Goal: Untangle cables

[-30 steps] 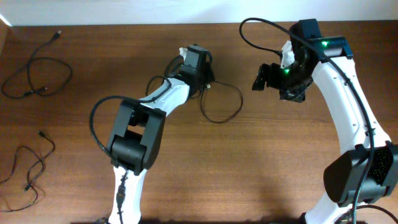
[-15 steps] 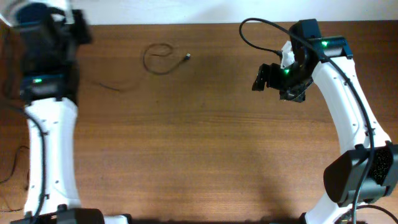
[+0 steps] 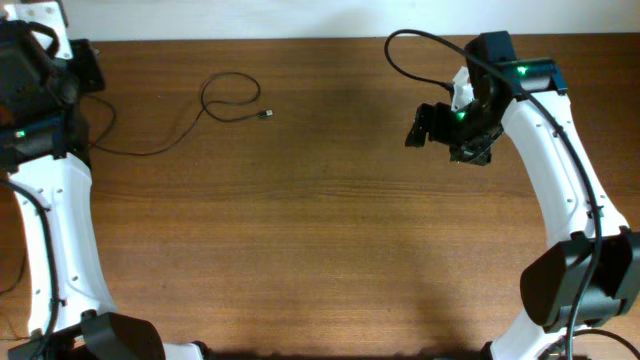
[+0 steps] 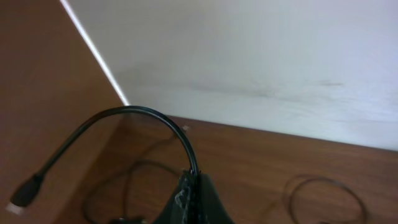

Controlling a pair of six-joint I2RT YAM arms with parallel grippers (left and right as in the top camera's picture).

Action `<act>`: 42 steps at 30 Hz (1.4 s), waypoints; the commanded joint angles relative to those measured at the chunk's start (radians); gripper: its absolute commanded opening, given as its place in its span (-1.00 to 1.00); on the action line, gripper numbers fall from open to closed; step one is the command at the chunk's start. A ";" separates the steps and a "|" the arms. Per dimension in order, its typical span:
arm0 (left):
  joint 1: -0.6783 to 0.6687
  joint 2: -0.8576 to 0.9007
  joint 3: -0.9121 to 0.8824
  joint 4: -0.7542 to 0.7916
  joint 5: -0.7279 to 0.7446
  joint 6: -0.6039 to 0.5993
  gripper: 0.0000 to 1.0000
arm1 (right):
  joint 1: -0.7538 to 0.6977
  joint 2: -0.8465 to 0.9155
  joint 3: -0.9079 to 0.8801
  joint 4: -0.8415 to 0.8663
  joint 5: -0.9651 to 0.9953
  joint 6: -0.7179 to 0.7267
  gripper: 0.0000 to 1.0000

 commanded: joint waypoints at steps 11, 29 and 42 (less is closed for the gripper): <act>0.297 -0.029 0.458 0.027 0.057 0.036 -1.00 | 0.000 -0.004 -0.004 0.019 0.009 -0.011 0.84; 0.244 0.042 0.655 0.490 -0.185 0.318 -1.00 | 0.000 -0.004 -0.004 -0.009 0.009 -0.012 0.85; 0.302 0.428 0.655 -0.554 -0.151 0.042 -0.73 | 0.000 -0.004 -0.004 -0.013 0.009 -0.011 0.85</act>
